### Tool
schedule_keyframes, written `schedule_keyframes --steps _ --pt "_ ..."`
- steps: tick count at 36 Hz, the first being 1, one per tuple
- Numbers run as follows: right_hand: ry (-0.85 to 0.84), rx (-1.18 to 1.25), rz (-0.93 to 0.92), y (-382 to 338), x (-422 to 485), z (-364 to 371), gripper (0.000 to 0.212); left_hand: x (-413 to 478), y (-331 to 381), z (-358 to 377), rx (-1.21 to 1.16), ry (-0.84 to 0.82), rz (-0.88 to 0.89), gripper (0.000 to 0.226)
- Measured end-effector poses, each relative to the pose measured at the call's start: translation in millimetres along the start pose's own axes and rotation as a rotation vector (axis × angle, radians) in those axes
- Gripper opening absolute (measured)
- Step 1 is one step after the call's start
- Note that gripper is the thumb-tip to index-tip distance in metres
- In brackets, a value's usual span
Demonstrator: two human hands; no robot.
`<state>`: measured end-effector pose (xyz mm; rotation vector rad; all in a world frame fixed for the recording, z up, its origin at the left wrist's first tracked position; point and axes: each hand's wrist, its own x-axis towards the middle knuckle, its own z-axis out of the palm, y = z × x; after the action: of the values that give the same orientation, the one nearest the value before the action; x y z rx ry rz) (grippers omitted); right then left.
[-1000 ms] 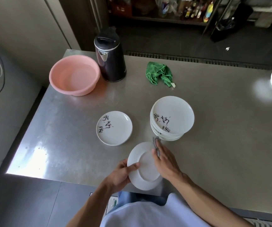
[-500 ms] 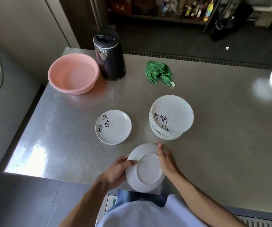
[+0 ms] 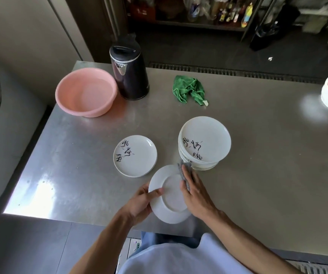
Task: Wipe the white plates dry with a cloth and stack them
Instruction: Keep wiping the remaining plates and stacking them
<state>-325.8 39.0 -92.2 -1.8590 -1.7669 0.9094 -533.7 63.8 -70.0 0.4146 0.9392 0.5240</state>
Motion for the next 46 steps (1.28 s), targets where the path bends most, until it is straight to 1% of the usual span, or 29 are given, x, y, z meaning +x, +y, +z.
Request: schedule_keyframes --steps 1,4,5,6,8,10,11,13,15,17,18,20,21,22,24,27,28,29,30,31,32,34,35,36,38,41,46 --pt "0.019 -0.012 -0.024 -3.5 0.2 0.2 0.058 0.2 -1.4 0.6 0.018 -0.002 -0.002 0.051" --pt "0.06 -0.131 -0.253 -7.2 -2.3 3.0 0.054 0.7 -5.9 3.5 0.051 -0.024 0.001 0.047" --pt "0.07 -0.125 -0.256 -5.4 -0.6 4.2 0.052 0.4 -6.7 3.8 0.032 -0.016 0.007 0.046" --pt "0.08 -0.072 -0.177 -3.3 1.0 5.0 0.051 0.4 -7.0 3.6 0.001 0.006 0.018 0.044" --pt "0.063 0.12 0.122 0.7 0.5 5.7 0.052 2.0 -8.3 -0.2 -0.093 0.073 0.05 0.039" --pt "-0.024 0.356 0.395 1.4 -0.3 5.7 0.052 3.6 -8.5 -3.7 -0.188 0.11 0.085 0.041" --pt "-0.022 0.476 0.503 3.0 -0.9 8.2 0.051 3.5 -6.9 -3.7 -0.204 0.108 0.099 0.044" --pt "0.057 0.66 0.654 3.3 0.8 11.2 0.052 1.1 -1.6 -1.4 -0.146 0.081 0.103 0.048" --pt "0.14 0.717 0.69 4.2 4.9 13.4 0.049 -2.7 4.7 0.7 -0.064 0.045 0.052 0.053" --pt "0.197 0.674 0.655 4.0 6.6 11.7 0.036 -6.2 11.4 0.3 -0.029 0.007 -0.002 0.06" --pt "0.192 0.64 0.62 2.7 7.2 9.0 0.032 -7.1 14.4 0.2 -0.007 -0.006 -0.016 0.057" --pt "0.143 0.573 0.547 0.0 9.0 4.1 0.041 -7.6 18.2 1.5 0.06 0.008 -0.032 0.049" --pt "0.126 0.542 0.497 -2.4 10.8 2.0 0.043 -7.6 18.7 2.1 0.099 0.029 -0.038 0.049" --pt "0.127 0.499 0.432 -5.3 12.8 0.3 0.04 -7.3 17.9 2.5 0.133 0.049 -0.046 0.05" --pt "0.182 0.356 0.256 -12.6 14.2 -2.0 0.037 -7.4 14.2 3.1 0.139 0.035 -0.058 0.045" --pt "0.269 -0.011 -0.14 -22.9 12.0 -5.8 0.044 -8.2 6.2 0.3 0.056 -0.016 -0.05 0.041" --pt "0.259 -0.119 -0.272 -21.9 11.3 -5.8 0.046 -8.4 4.8 -0.5 0.033 -0.012 -0.045 0.042" --pt "0.218 -0.182 -0.356 -19.4 10.3 -5.1 0.047 -7.7 3.7 -1.1 0.021 -0.003 -0.045 0.045" --pt "0.161 -0.191 -0.373 -16.8 8.8 -4.3 0.048 -7.0 3.0 -1.4 0.021 0.006 -0.047 0.049" --pt "0.102 -0.155 -0.336 -13.2 7.4 -3.5 0.049 -6.8 2.6 -1.6 0.026 0.014 -0.049 0.051" --pt "0.054 -0.081 -0.254 -9.7 5.7 -3.4 0.05 -6.8 2.0 -1.8 0.023 0.026 -0.049 0.051" --pt "-0.011 0.125 -0.018 -4.0 1.2 -2.9 0.052 -7.3 1.0 -5.3 -0.008 0.067 -0.043 0.046" --pt "-0.038 0.2 0.068 -1.9 -1.2 -2.5 0.054 -8.3 1.4 -7.0 -0.034 0.092 -0.033 0.044" --pt "-0.061 0.233 0.102 -1.0 -4.8 -2.6 0.055 -8.9 2.8 -7.9 -0.063 0.116 -0.018 0.041" --pt "-0.078 0.198 0.044 -1.3 -13.0 -1.3 0.057 -7.5 7.1 -8.5 -0.125 0.161 0.014 0.038" --pt "-0.026 0.016 -0.116 -5.8 -22.3 2.8 0.055 -0.6 18.5 -5.0 -0.197 0.22 0.046 0.036" --pt "0.073 -0.178 -0.453 -33.5 -21.5 9.1 0.058 5.9 38.1 12.7 -0.278 0.196 0.064 0.032"
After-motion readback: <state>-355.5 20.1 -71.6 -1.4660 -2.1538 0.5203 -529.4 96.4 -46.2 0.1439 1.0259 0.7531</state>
